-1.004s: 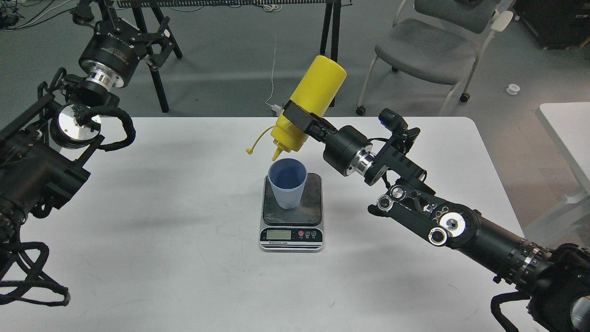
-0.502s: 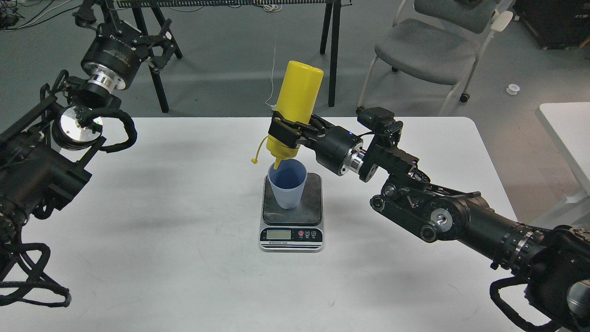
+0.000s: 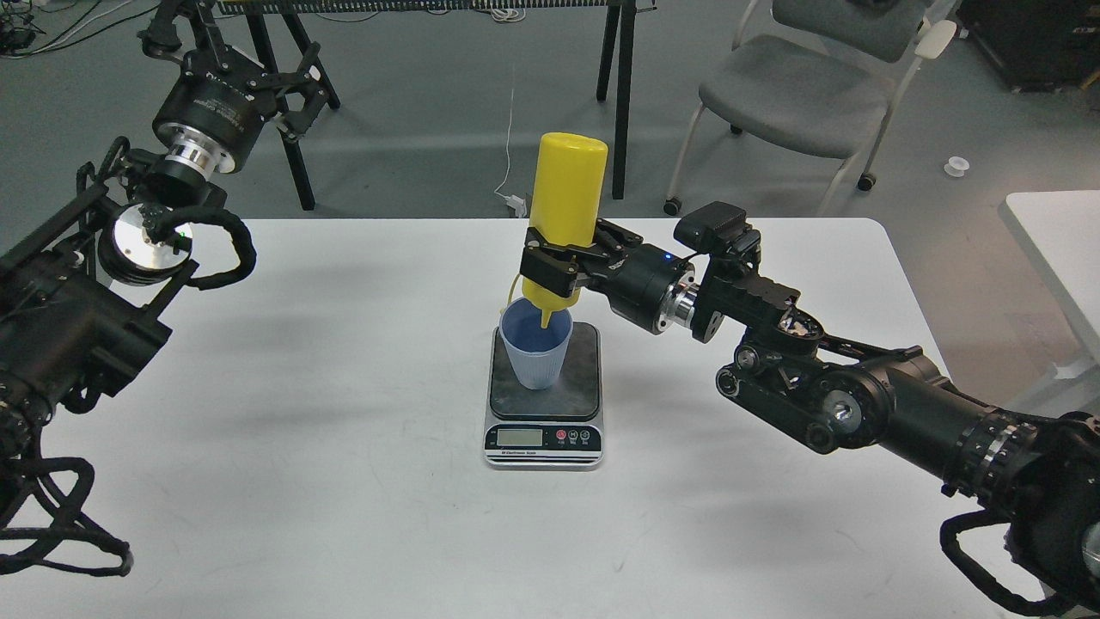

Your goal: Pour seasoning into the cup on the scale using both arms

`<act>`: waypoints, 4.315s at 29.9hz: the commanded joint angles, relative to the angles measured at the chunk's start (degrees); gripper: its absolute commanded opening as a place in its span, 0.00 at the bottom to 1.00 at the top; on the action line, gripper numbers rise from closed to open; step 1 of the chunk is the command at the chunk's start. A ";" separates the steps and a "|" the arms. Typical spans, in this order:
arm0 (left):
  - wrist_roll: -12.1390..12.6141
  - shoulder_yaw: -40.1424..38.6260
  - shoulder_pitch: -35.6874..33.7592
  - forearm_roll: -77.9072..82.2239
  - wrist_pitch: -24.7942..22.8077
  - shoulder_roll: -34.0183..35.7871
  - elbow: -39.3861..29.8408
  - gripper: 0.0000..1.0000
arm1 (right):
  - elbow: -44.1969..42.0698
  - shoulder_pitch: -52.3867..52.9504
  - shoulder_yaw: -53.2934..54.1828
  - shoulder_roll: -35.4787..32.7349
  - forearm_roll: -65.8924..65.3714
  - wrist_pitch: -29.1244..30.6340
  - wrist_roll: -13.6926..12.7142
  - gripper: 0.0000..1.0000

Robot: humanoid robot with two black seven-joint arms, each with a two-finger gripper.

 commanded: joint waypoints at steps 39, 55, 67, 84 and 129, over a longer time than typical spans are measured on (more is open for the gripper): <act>-0.17 -0.49 -0.33 0.00 0.02 -0.29 -0.62 0.99 | 26.46 -19.74 21.90 -28.24 86.12 18.55 0.30 0.40; -0.26 -0.75 -0.51 -0.08 0.02 -1.08 -0.71 0.99 | 26.46 -35.75 26.93 -27.98 106.35 32.61 0.21 0.40; -0.17 -0.22 -0.51 0.00 0.46 -1.17 -0.71 0.99 | 26.29 -40.32 27.89 -21.84 116.73 34.21 0.92 0.40; 0.09 0.22 -1.04 0.18 0.81 -2.31 -0.62 0.99 | 18.12 -44.63 33.69 -15.94 117.17 38.94 0.30 0.41; 0.09 0.22 -1.12 0.53 0.90 -2.14 -0.62 0.99 | 7.91 -43.75 32.99 -8.38 116.90 39.35 -2.25 0.61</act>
